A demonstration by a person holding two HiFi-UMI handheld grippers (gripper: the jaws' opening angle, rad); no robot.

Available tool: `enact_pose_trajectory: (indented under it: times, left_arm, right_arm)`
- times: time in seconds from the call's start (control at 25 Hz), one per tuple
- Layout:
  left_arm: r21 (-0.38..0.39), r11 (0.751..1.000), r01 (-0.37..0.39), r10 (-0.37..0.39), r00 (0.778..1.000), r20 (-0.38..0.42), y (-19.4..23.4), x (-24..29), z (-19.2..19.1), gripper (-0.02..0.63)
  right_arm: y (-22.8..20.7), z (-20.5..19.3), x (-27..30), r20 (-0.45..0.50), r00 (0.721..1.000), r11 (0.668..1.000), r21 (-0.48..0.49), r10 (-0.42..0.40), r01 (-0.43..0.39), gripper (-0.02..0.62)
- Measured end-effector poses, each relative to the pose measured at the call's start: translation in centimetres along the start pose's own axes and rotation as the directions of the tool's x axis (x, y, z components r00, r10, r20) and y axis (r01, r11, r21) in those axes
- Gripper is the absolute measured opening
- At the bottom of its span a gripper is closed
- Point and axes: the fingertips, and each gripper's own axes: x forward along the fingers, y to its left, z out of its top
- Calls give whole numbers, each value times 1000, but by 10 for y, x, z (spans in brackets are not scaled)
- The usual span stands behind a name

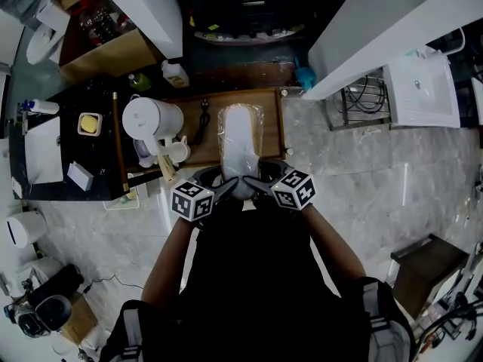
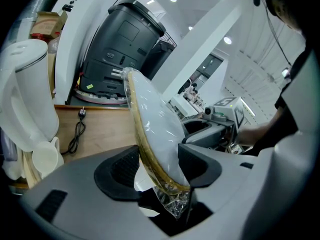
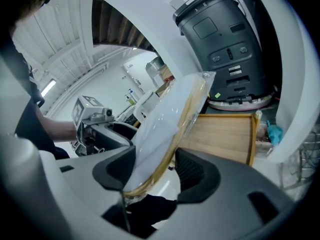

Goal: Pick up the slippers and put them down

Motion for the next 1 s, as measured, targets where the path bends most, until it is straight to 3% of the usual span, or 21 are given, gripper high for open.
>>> enact_pose_trajectory:
  times: [1.0]
  left_arm:
    - [-59,998,-20,17,999,-50,34,28,-31,249]
  right_arm:
    - [-29,-30,33,-75,997,999,43,14,-11,249]
